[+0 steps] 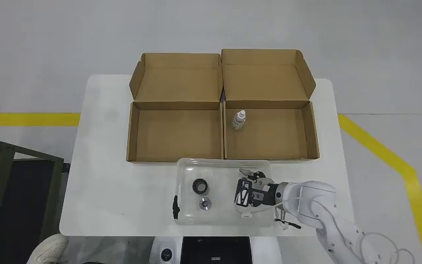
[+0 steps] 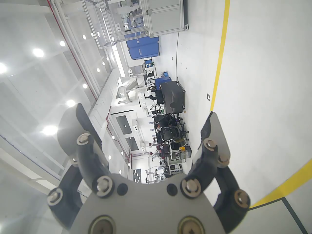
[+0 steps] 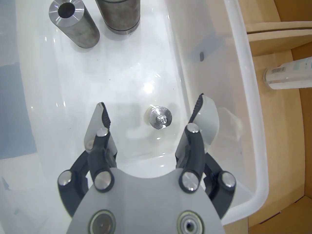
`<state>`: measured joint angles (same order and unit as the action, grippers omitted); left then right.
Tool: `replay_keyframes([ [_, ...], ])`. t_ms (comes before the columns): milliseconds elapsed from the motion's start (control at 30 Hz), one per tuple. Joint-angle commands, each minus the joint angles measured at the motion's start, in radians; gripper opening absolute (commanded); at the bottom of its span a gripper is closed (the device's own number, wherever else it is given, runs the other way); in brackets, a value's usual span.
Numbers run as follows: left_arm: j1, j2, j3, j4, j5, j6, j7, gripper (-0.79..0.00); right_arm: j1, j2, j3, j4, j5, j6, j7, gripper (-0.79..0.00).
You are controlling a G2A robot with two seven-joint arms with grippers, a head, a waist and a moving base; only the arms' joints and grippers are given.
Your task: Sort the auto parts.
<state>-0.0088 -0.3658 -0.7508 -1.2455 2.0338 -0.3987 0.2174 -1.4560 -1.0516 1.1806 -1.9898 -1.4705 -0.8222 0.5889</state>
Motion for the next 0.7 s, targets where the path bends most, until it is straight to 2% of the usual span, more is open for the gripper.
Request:
replay_keyframes([
  [0, 0.0, 0.0, 0.0, 0.0, 0.0, 0.0, 0.0, 0.0, 0.005, 0.0, -0.006, 0.005, -0.002, 0.004, 0.007, -0.363],
  [200, 0.0, 0.0, 0.0, 0.0, 0.0, 0.0, 0.0, 0.0, 0.022, 0.0, -0.024, 0.018, -0.019, 0.018, 0.025, -0.44],
  [300, 0.0, 0.0, 0.0, 0.0, 0.0, 0.0, 0.0, 0.0, 0.025, 0.001, -0.029, 0.019, -0.024, 0.024, 0.025, -0.523],
  [400, 0.0, 0.0, 0.0, 0.0, 0.0, 0.0, 0.0, 0.0, 0.026, 0.002, -0.029, 0.012, -0.024, 0.027, 0.021, -0.662],
  [467, 0.0, 0.0, 0.0, 0.0, 0.0, 0.0, 0.0, 0.0, 0.023, 0.003, -0.028, 0.001, -0.026, 0.026, 0.016, -0.785],
  [667, 0.0, 0.0, 0.0, 0.0, 0.0, 0.0, 0.0, 0.0, 0.001, 0.01, -0.016, -0.044, -0.035, 0.02, -0.005, -0.785],
])
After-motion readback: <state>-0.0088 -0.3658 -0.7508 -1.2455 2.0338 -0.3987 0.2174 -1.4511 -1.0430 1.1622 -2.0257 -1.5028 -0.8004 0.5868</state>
